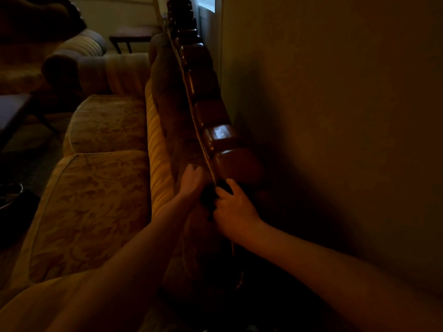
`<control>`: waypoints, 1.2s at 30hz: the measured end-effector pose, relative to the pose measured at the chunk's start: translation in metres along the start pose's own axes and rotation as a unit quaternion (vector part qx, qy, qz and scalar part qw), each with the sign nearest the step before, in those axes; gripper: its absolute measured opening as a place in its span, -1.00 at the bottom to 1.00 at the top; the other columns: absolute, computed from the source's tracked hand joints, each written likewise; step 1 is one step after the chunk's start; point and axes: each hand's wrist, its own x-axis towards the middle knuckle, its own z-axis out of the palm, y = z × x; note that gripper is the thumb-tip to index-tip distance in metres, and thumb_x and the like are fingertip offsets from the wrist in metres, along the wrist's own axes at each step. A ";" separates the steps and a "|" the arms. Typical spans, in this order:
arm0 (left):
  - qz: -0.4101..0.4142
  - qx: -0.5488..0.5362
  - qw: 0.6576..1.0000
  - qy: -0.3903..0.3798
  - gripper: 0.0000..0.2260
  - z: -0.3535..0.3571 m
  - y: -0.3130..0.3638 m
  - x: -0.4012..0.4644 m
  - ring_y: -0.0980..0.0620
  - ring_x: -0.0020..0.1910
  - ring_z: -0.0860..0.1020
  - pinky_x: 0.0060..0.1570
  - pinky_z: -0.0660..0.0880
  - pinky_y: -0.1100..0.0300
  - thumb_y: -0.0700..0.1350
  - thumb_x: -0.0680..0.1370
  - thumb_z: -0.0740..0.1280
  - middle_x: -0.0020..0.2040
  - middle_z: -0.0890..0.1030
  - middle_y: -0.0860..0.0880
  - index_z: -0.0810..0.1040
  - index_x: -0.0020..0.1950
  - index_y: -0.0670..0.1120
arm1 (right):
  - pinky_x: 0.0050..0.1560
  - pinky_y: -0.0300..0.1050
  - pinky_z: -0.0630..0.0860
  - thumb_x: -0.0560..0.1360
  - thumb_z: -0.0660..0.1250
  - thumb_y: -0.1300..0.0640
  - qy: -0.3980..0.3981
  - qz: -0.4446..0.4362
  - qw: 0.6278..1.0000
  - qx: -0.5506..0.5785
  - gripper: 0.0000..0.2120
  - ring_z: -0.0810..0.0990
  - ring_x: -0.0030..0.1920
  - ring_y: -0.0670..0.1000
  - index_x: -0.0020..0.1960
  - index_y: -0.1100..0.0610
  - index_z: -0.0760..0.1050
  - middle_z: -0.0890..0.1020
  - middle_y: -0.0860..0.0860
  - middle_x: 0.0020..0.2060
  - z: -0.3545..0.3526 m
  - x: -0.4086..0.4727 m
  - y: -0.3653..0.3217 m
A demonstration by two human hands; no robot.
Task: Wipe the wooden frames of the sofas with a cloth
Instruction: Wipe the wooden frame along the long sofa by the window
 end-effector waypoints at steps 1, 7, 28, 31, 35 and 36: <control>-0.002 -0.013 1.000 -0.003 -0.87 -0.001 0.001 -0.002 0.03 -0.17 0.45 -0.14 0.44 0.13 -0.17 0.59 0.10 -0.02 0.50 -0.11 0.38 0.09 -0.12 | 0.44 0.25 -0.16 0.59 0.13 0.04 -0.009 0.007 1.000 0.012 -0.62 0.04 0.50 0.13 0.39 0.04 0.37 0.35 0.04 0.42 -0.002 0.002 0.001; 0.019 -0.007 1.000 -0.021 -0.88 -0.005 0.007 -0.006 -0.11 -0.07 0.47 -0.12 0.39 0.04 -0.14 0.58 0.12 0.09 0.51 -0.22 0.40 0.07 -0.11 | 0.40 0.34 -0.18 0.58 0.06 -0.16 -0.037 0.064 0.994 -0.082 -0.36 -0.19 0.51 0.21 0.54 0.04 -0.09 -0.07 0.12 0.53 -0.008 0.034 0.004; 0.217 0.098 0.970 -0.056 -0.86 0.000 0.022 -0.013 0.05 -0.07 0.52 -0.11 0.50 0.15 -0.26 0.58 0.16 0.00 0.51 -0.01 0.47 0.06 -0.11 | 0.31 0.28 0.27 0.39 0.26 -0.14 0.172 0.098 0.968 0.154 -0.71 0.47 0.29 0.05 0.02 -0.09 0.63 0.64 -0.12 0.04 0.023 -0.030 -0.011; 0.342 0.241 0.905 -0.077 -0.70 0.005 0.031 -0.012 -0.04 0.08 0.48 -0.02 0.48 0.08 -0.39 0.47 0.20 0.12 0.46 -0.09 0.50 0.16 -0.18 | 0.31 0.22 0.22 0.44 0.19 -0.12 0.229 0.138 0.941 0.206 -0.68 0.45 0.30 0.06 0.00 -0.02 0.62 0.61 -0.09 0.10 0.030 -0.045 0.002; 0.450 0.373 0.799 -0.139 -0.60 0.024 0.050 -0.016 -0.09 0.23 0.42 0.16 0.44 0.02 -0.34 0.48 0.22 0.26 0.45 -0.11 0.48 0.30 -0.12 | 0.24 0.19 0.35 0.46 0.10 -0.07 0.199 0.286 0.900 0.264 -0.56 0.49 0.25 0.16 0.19 0.08 0.55 0.56 0.06 0.21 0.036 -0.032 0.037; 0.466 0.381 0.783 -0.158 -0.61 0.030 0.053 -0.015 -0.09 0.25 0.42 0.18 0.43 0.02 -0.32 0.49 0.23 0.27 0.46 -0.11 0.48 0.31 -0.12 | 0.21 0.18 0.40 0.47 0.06 -0.07 0.190 0.320 0.879 0.297 -0.53 0.50 0.23 0.19 0.23 0.10 0.52 0.54 0.09 0.24 0.036 -0.029 0.047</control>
